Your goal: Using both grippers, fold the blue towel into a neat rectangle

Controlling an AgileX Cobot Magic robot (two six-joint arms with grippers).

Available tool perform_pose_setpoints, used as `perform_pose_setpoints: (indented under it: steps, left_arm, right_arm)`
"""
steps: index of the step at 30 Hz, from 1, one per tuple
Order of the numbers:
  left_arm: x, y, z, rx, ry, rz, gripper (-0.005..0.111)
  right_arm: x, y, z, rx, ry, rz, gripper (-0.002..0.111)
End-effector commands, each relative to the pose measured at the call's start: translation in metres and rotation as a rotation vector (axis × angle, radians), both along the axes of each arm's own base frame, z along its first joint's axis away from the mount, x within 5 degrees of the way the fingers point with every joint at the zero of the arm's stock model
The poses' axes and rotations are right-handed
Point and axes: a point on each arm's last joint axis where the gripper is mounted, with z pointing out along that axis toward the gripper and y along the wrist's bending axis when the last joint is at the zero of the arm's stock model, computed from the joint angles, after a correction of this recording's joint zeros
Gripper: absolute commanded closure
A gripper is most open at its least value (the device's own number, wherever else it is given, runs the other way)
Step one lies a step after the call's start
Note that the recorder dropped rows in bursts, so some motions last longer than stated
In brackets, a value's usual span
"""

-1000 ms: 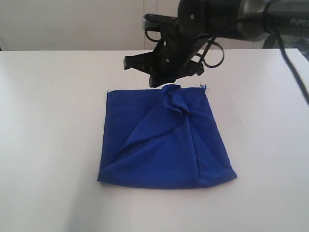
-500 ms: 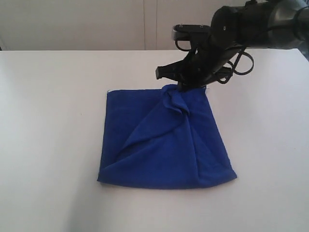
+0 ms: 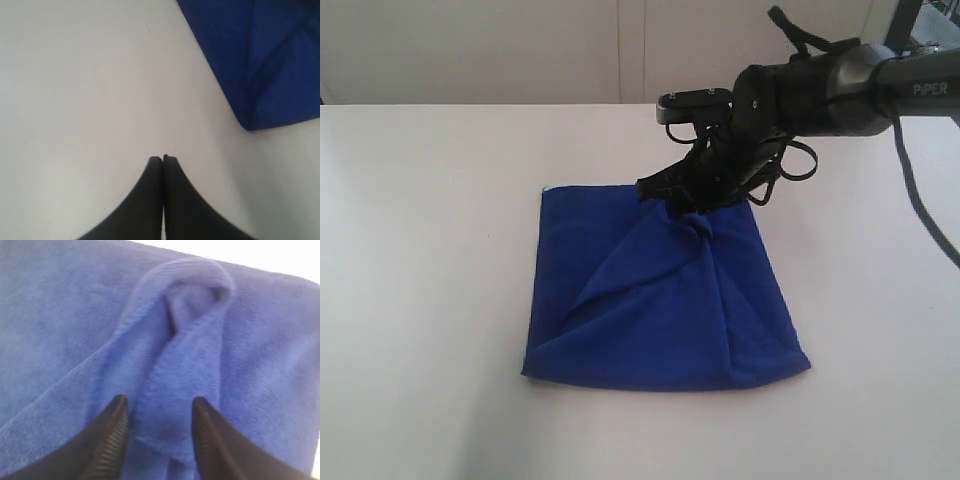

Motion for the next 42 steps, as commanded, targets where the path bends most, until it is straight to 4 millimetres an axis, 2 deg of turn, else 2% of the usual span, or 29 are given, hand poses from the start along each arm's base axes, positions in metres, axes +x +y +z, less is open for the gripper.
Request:
perform_pose_setpoints:
  steps: [1, 11, 28, 31, 34, 36, 39, 42]
  left_arm:
    - [-0.002, -0.001, -0.002, -0.005, 0.005, -0.004, 0.107]
    - [-0.002, -0.001, -0.002, -0.005, 0.005, -0.004, 0.107]
    - [-0.002, -0.001, -0.002, -0.005, 0.005, -0.004, 0.107]
    - [-0.002, -0.001, -0.002, -0.005, 0.005, -0.004, 0.107]
    - [-0.002, -0.001, -0.002, -0.005, 0.005, -0.004, 0.107]
    - [-0.002, -0.001, -0.002, -0.005, 0.005, -0.004, 0.107]
    - [-0.002, -0.001, -0.002, -0.005, 0.005, -0.004, 0.107]
    - [-0.002, -0.001, -0.002, -0.005, 0.005, -0.004, 0.107]
  right_arm:
    - [-0.003, 0.005, -0.001, -0.036, -0.024, 0.065, 0.062]
    - [0.002, -0.006, -0.002, -0.196, -0.084, 0.114, 0.062]
    - [0.001, -0.005, -0.002, -0.175, -0.070, 0.085, 0.062]
    - [0.002, -0.005, -0.007, -0.181, -0.062, 0.087, 0.062]
    - [0.002, -0.005, -0.015, -0.193, -0.040, 0.090, 0.070]
    - [0.002, -0.005, -0.018, -0.197, -0.034, 0.091, 0.081]
    - [0.003, -0.005, -0.017, -0.194, -0.044, 0.092, 0.096]
    - [0.003, -0.005, -0.015, -0.192, -0.049, 0.092, 0.103]
